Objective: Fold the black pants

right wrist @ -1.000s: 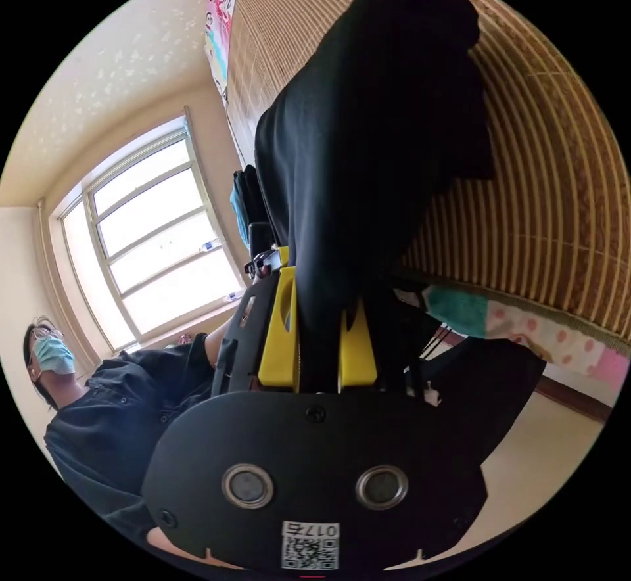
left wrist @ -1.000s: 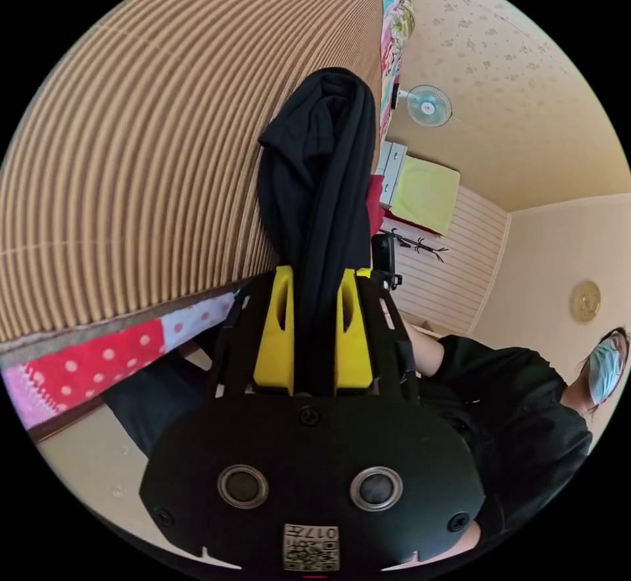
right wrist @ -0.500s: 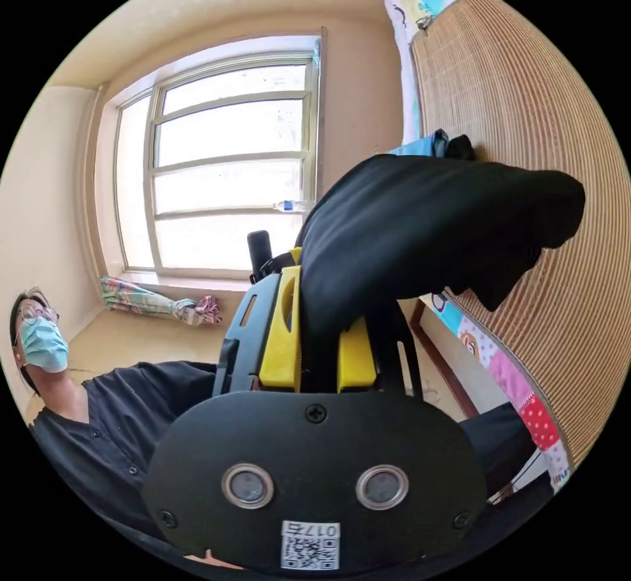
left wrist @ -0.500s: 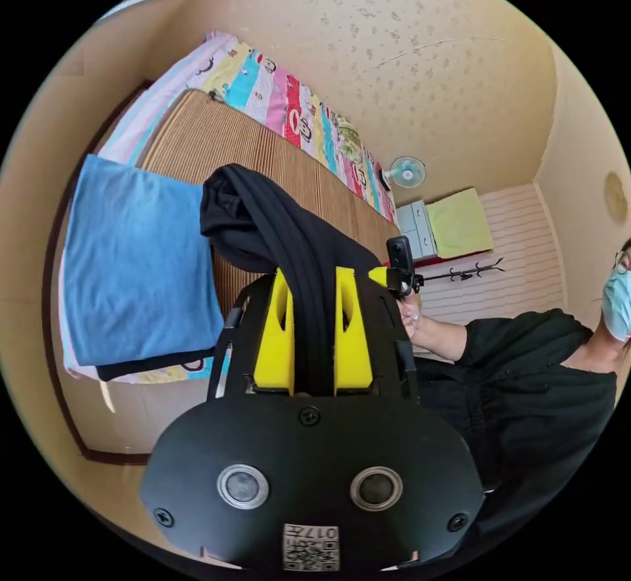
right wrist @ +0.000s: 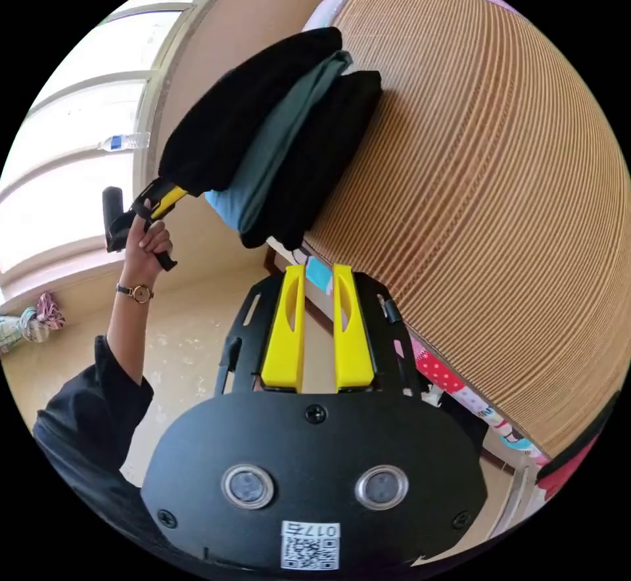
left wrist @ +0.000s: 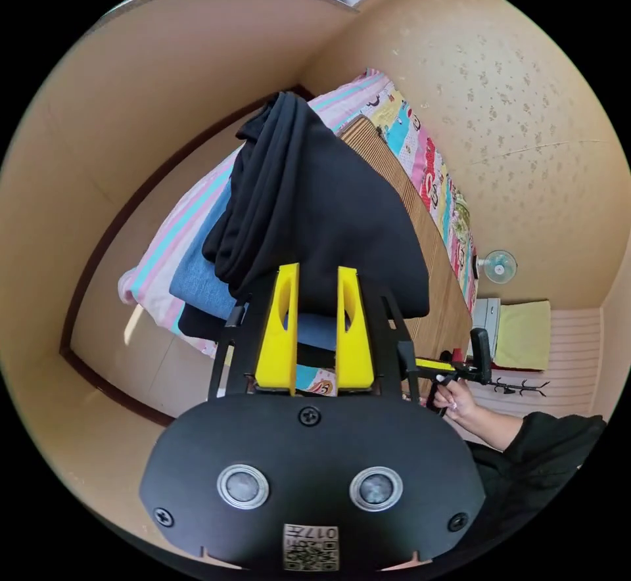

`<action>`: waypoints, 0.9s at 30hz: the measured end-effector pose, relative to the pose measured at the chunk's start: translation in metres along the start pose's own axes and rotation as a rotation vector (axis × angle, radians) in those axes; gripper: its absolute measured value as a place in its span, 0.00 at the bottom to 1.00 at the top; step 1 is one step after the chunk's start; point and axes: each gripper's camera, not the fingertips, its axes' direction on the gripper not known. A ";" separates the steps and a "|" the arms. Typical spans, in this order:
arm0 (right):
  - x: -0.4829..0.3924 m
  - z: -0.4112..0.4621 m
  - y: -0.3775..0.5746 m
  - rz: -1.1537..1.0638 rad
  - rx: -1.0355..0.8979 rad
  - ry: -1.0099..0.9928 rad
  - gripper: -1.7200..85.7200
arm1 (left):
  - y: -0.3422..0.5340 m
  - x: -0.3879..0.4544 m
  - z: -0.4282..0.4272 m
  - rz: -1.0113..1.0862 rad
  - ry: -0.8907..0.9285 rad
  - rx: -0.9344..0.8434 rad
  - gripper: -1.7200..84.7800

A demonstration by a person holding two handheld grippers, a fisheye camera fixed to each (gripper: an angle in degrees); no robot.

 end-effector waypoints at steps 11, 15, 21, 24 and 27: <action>0.177 -0.144 0.189 0.632 0.146 0.021 0.06 | 0.102 0.003 0.090 -0.097 -0.125 0.185 0.11; 0.176 -0.197 0.250 0.684 0.286 0.000 0.07 | 0.149 0.044 0.098 -0.041 -0.343 0.434 0.11; 0.200 -0.204 0.330 0.892 0.333 -0.001 0.09 | 0.205 0.120 0.127 0.213 -0.273 0.609 0.09; 0.220 -0.198 0.375 1.018 0.459 -0.146 0.10 | 0.238 0.167 0.139 0.406 -0.099 0.640 0.08; 0.237 -0.200 0.425 1.118 0.726 -0.347 0.11 | 0.273 0.224 0.163 0.587 -0.061 0.597 0.04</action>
